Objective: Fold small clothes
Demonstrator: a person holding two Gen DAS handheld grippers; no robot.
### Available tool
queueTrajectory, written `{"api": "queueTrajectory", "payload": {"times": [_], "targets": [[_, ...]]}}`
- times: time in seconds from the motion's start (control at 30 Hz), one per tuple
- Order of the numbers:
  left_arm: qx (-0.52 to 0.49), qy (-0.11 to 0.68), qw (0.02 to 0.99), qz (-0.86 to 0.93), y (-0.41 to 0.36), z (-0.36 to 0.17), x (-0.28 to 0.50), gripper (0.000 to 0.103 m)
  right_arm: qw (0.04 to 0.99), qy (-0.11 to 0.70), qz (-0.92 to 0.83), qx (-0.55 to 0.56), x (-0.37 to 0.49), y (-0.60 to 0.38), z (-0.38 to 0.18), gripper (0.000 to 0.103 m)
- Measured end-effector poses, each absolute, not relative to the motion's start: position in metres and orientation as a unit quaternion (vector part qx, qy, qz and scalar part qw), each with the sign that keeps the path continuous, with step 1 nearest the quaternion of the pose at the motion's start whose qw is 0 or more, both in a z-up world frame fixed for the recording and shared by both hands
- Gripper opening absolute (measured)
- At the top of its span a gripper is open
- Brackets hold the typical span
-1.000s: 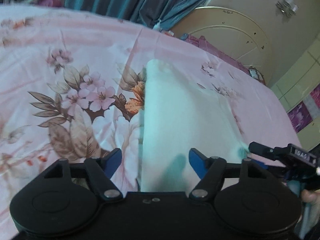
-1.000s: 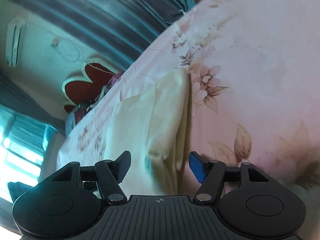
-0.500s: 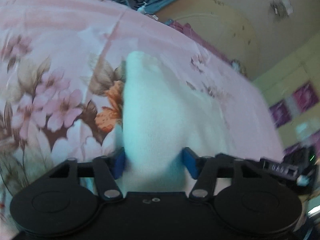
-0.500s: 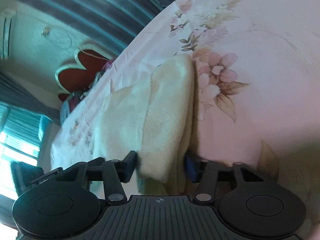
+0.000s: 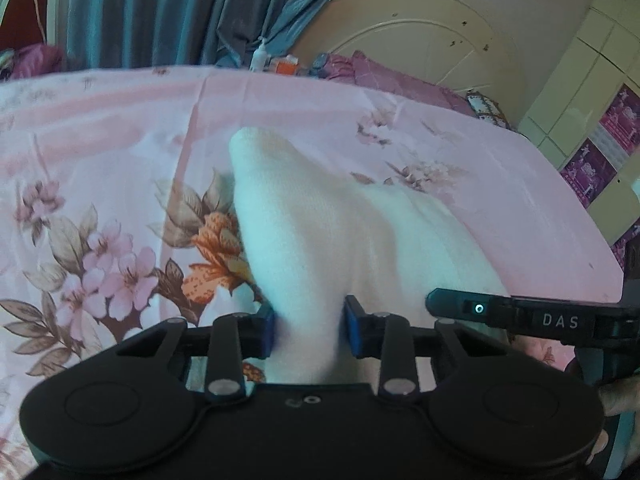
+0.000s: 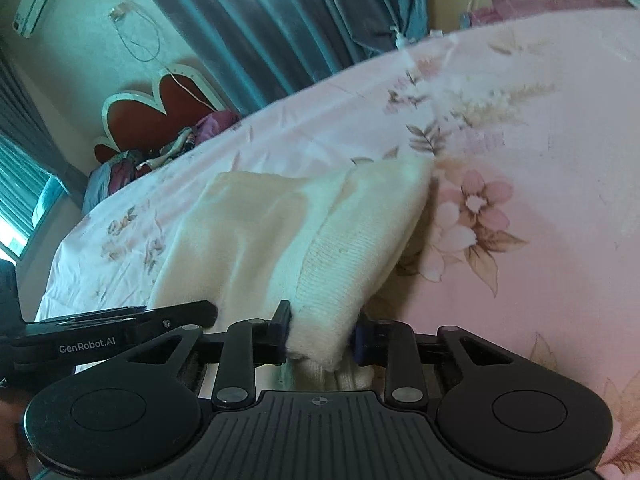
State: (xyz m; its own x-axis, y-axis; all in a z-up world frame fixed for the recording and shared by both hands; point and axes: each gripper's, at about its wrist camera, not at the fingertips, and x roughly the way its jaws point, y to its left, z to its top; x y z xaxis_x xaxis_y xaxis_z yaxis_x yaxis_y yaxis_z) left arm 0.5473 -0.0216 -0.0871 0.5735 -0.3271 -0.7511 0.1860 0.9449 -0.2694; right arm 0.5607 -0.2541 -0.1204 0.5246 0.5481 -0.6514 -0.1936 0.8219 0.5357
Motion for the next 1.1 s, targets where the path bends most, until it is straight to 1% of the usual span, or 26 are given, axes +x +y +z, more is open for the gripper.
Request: {"api": "queueTrajectory", "payload": {"times": [0.23, 0.4, 0.6, 0.9, 1.1], "targets": [[-0.068, 0.412, 0.895, -0.156, -0.007, -0.058, 0.524, 0.032, 0.866, 0.410, 0.223, 0.179, 0.541, -0.231, -0.085, 0.028], [-0.074, 0.396, 0.902, -0.157, 0.024, -0.040, 0.510, 0.032, 0.872, 0.396, 0.232, 0.172, 0.529, -0.195, -0.060, 0.028], [-0.079, 0.386, 0.907, -0.147, 0.078, -0.027, 0.491, 0.032, 0.872, 0.391, 0.249, 0.156, 0.519, -0.136, -0.046, 0.028], [-0.106, 0.393, 0.905, -0.124, 0.176, -0.032, 0.470, 0.032, 0.861, 0.400, 0.281, 0.139, 0.516, -0.031, -0.050, 0.028], [-0.133, 0.415, 0.892, -0.120, 0.234, -0.052, 0.473, 0.032, 0.854, 0.418, 0.275, 0.143, 0.521, 0.030, -0.078, 0.028]]}}
